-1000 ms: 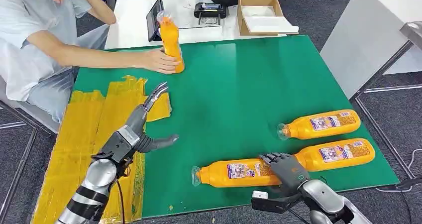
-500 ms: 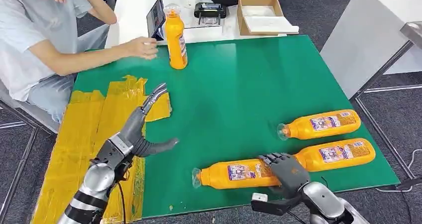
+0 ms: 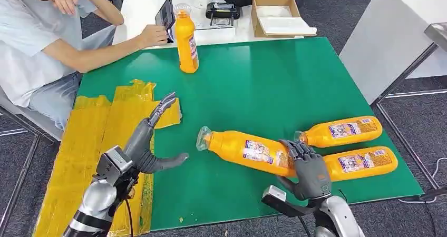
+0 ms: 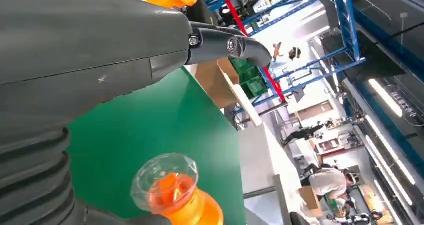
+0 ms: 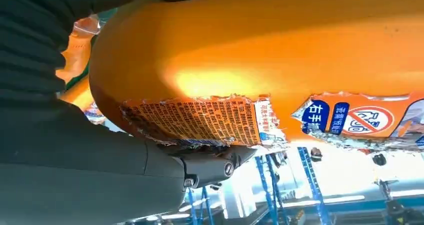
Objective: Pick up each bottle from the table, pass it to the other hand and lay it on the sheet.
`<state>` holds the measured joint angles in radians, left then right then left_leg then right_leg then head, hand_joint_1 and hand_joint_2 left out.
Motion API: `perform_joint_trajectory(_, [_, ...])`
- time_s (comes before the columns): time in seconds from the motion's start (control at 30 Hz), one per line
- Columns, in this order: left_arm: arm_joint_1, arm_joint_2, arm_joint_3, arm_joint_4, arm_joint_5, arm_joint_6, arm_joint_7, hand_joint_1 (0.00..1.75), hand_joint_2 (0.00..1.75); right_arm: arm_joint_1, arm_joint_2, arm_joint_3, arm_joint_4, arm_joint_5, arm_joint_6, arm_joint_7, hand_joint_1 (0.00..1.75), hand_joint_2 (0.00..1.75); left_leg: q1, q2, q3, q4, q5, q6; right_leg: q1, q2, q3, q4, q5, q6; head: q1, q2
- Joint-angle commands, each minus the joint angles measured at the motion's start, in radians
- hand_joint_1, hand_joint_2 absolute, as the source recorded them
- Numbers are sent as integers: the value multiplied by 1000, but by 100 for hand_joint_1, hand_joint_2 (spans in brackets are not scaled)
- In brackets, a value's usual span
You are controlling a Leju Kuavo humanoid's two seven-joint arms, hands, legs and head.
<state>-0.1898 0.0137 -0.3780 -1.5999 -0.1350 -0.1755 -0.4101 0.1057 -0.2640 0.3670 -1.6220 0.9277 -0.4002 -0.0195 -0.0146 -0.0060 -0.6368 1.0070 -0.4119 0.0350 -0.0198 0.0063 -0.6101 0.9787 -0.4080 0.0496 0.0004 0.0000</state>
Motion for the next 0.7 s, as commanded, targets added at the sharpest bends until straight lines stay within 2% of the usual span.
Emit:
perform_joint_trajectory(0.03, [-9, 21, -5, 11, 4, -5, 5, 0, 175, -1, 49, -38, 3, -3, -6, 1, 175, 175, 0, 1, 1, 0, 0, -2, 0, 0, 1, 0, 0, -1, 0, 0])
perform_joint_trajectory(0.2, [-9, 21, -5, 11, 4, -5, 5, 0, 175, -1, 49, -38, 3, -3, -6, 1, 175, 175, 2, 1, 5, 0, -2, -4, 2, -1, 6, 0, -2, -3, 0, 0])
perform_joint_trajectory(0.23, [-9, 21, -5, 11, 4, -5, 5, 0, 175, -1, 49, -38, 3, -3, -6, 1, 175, 175, 0, 0, 1, 0, 0, -2, 0, 0, 1, 0, 0, -1, 0, 0])
perform_joint_trajectory(0.33, [-9, 20, -3, 10, 6, -4, 6, 0, 175, 0, 54, -44, 11, -16, -11, -8, 175, 175, 0, 0, 2, 0, -1, -2, 1, 0, 2, 0, 0, -1, 0, 0])
perform_joint_trajectory(0.37, [-3, 16, 3, 4, 15, -3, 4, 0, 175, 4, 58, -46, 9, -18, -14, -9, 175, 175, 2, 1, 8, 1, -4, -4, 3, 0, 8, 0, -3, -4, 0, 0])
perform_joint_trajectory(0.4, [1, 14, 9, -1, 31, -8, 2, 0, 175, 8, 62, -48, 6, -24, -16, -10, 175, 175, 0, 0, 1, 0, 0, -2, 1, 0, 1, 0, 0, -1, 0, 0])
perform_joint_trajectory(0.43, [8, 9, 17, -7, 52, -11, 1, 0, 175, 13, 67, -51, 3, -32, -19, -11, 175, 175, 2, 1, 5, 1, -2, -3, 2, 0, 6, -1, -2, -3, 0, 0])
perform_joint_trajectory(0.5, [17, 5, 30, -17, 94, -23, 2, 0, 175, 17, 75, -54, -1, -50, -27, -17, 175, 175, 1, 1, 2, 0, -1, -2, 1, 0, 2, -1, 0, -2, 0, 0])
perform_joint_trajectory(0.7, [27, 6, 52, -19, 202, -77, 28, 0, 175, 19, 99, -65, -29, -150, -61, -98, 175, 175, 2, 2, 6, 1, -3, -4, 2, 1, 6, 0, -2, -3, 0, 0])
